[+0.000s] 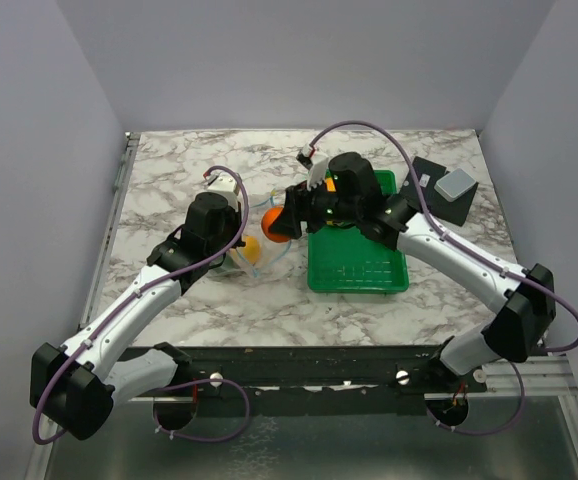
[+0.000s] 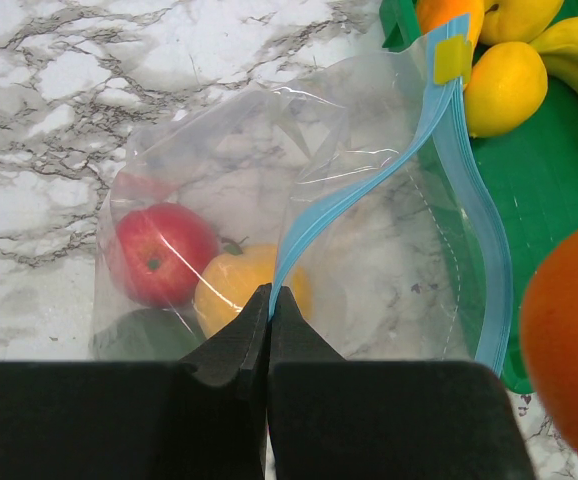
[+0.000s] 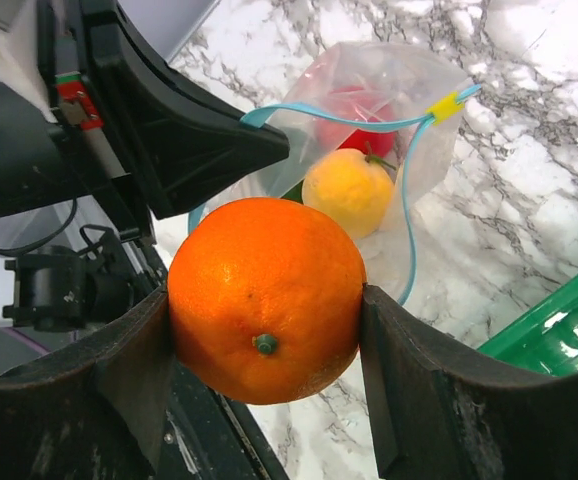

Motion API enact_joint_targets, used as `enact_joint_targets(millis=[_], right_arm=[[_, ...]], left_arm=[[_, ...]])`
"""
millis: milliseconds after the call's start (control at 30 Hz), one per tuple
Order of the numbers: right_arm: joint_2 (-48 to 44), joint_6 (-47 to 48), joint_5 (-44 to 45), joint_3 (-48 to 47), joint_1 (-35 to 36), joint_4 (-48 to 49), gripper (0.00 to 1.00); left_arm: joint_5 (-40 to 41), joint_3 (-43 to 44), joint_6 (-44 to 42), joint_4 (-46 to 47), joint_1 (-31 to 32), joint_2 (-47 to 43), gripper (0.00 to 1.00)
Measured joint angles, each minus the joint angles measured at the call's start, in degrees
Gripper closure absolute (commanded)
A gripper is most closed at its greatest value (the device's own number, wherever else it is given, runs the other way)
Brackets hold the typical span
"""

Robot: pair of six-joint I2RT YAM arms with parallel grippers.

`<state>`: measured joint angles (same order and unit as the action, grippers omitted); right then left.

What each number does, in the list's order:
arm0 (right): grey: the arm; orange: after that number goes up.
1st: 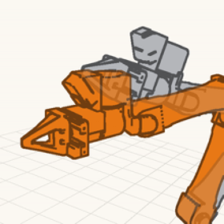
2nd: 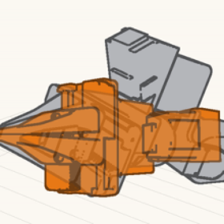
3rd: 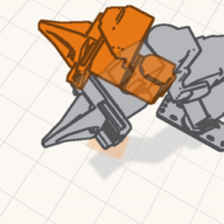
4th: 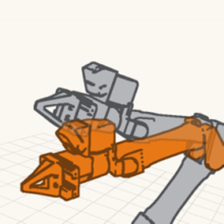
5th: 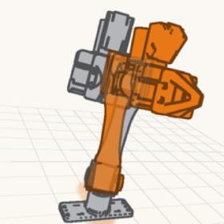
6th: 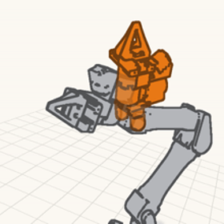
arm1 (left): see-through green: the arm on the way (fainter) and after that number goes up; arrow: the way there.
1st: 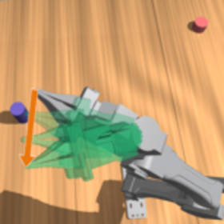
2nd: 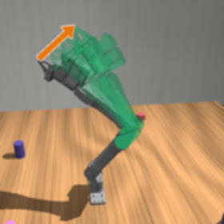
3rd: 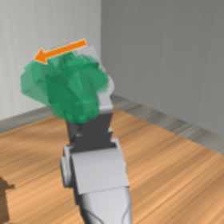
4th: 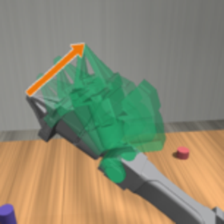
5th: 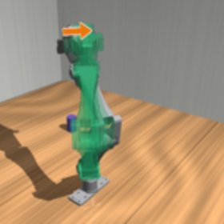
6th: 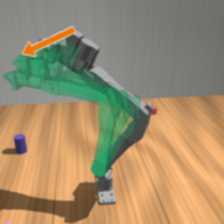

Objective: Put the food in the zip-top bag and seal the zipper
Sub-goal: Place the fake fruit in the zipper food storage bag.

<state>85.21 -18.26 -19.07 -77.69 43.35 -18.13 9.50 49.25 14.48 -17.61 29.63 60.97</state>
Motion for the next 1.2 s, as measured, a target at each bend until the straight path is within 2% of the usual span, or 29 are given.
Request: enact_joint_targets(millis=[467,700,867,967,1067,1200], right_arm=[[11.1,1.3,5.2,-7.1,5.0,-0.7,0.67],[15.7,0.9,11.5,-9.6,6.6,-1.5,0.66],[17.8,-0.6,17.9,-9.6,6.6,-1.8,0.51],[18.1,-1.7,20.9,-9.6,6.6,-1.8,0.30],[18.1,-2.9,22.9,-9.6,6.6,-1.7,0.14],[18.1,-3.7,23.6,-9.6,6.6,-1.7,0.05]], left_arm=[[-0.1,0.0,0.0,0.2,0.0,-2.6,1.00],[-1.5,0.0,-0.1,0.9,0.0,-3.3,1.00],[-2.3,0.0,-0.2,1.1,0.0,-3.3,1.00],[-2.6,0.0,-0.2,1.3,0.0,-3.3,1.00],[-2.6,0.0,-0.2,1.3,0.0,-3.3,1.00],[-2.6,0.0,-0.2,1.3,0.0,-3.3,1.00]])
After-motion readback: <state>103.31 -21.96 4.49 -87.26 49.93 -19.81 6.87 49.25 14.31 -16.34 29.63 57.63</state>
